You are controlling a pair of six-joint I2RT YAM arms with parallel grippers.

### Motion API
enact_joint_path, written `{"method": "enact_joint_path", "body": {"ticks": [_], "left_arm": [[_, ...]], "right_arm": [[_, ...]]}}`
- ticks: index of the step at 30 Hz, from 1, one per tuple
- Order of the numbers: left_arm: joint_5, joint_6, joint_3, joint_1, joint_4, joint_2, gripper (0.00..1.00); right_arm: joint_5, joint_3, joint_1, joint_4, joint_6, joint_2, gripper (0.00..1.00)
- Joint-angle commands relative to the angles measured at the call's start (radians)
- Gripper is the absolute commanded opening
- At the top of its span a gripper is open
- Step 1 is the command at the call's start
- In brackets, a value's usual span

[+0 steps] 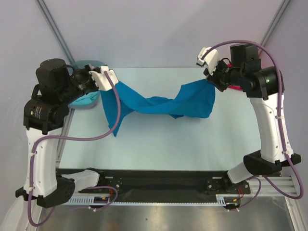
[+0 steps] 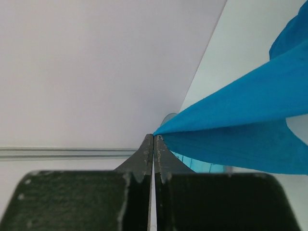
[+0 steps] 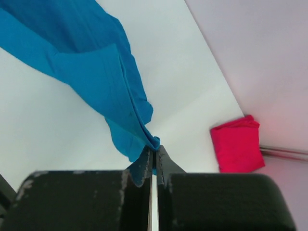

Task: Fold and stack the t-shirts
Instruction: Flatten the tshirt out

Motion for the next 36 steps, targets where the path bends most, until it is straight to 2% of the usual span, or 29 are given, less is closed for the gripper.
{"method": "enact_joint_path", "body": {"ticks": [1,2,3,4,6,7,8,10,12,13,14,16,17,21,25,30,33,34,36], "left_arm": [[0.015,-0.004,-0.052,0.007,0.028,0.023,0.00],[-0.003,0.012,-0.081,0.007,0.036,0.031,0.00],[-0.009,0.039,-0.114,0.010,0.048,0.045,0.00],[-0.011,0.056,-0.194,0.017,0.062,0.049,0.00],[-0.060,0.073,-0.299,0.039,0.207,0.059,0.00],[-0.083,0.082,-0.388,0.047,0.250,0.084,0.01],[-0.127,0.081,-0.425,0.054,0.374,0.103,0.00],[-0.176,0.076,-0.469,0.073,0.445,0.176,0.00],[-0.221,0.053,-0.473,0.090,0.563,0.233,0.00],[-0.233,0.050,-0.476,0.094,0.603,0.290,0.00],[-0.270,0.049,-0.474,0.099,0.691,0.318,0.00],[-0.339,0.062,-0.459,0.100,0.761,0.380,0.00],[-0.366,0.070,-0.450,0.102,0.839,0.440,0.00],[-0.474,0.100,-0.347,0.097,0.925,0.609,0.00],[-0.572,0.186,-0.315,0.085,1.135,0.729,0.00],[-0.667,0.306,-0.299,0.064,1.283,0.845,0.00],[-0.715,0.404,-0.348,0.041,1.506,0.910,0.00],[-0.726,0.430,-0.356,0.036,1.554,0.925,0.00],[-0.759,0.482,-0.361,0.030,1.619,0.953,0.00]], "right_arm": [[0.021,-0.012,-0.017,-0.076,0.027,0.022,0.00],[0.044,-0.066,-0.026,-0.028,0.006,0.014,0.00],[0.090,-0.221,-0.040,0.063,-0.001,-0.022,0.00],[0.127,-0.297,-0.061,0.244,-0.023,-0.043,0.00],[0.249,-0.475,-0.066,0.486,-0.060,-0.089,0.00],[0.295,-0.593,-0.095,0.682,-0.130,-0.086,0.00],[0.338,-0.646,-0.103,0.777,-0.158,-0.067,0.00],[0.351,-0.658,-0.162,0.944,-0.179,0.026,0.00],[0.359,-0.623,-0.193,1.027,-0.186,0.103,0.00],[0.395,-0.606,-0.207,1.132,-0.205,0.186,0.00],[0.420,-0.590,-0.212,1.206,-0.244,0.222,0.00],[0.449,-0.539,-0.224,1.350,-0.274,0.308,0.00],[0.468,-0.496,-0.226,1.430,-0.309,0.397,0.00],[0.489,-0.383,-0.226,1.605,-0.399,0.589,0.00],[0.465,-0.301,-0.207,1.653,-0.444,0.739,0.00],[0.457,-0.237,-0.180,1.701,-0.476,0.883,0.00],[0.472,-0.223,-0.151,1.730,-0.482,0.924,0.00],[0.475,-0.224,-0.146,1.738,-0.484,0.930,0.04],[0.495,-0.226,-0.135,1.747,-0.482,0.937,0.25]]}}
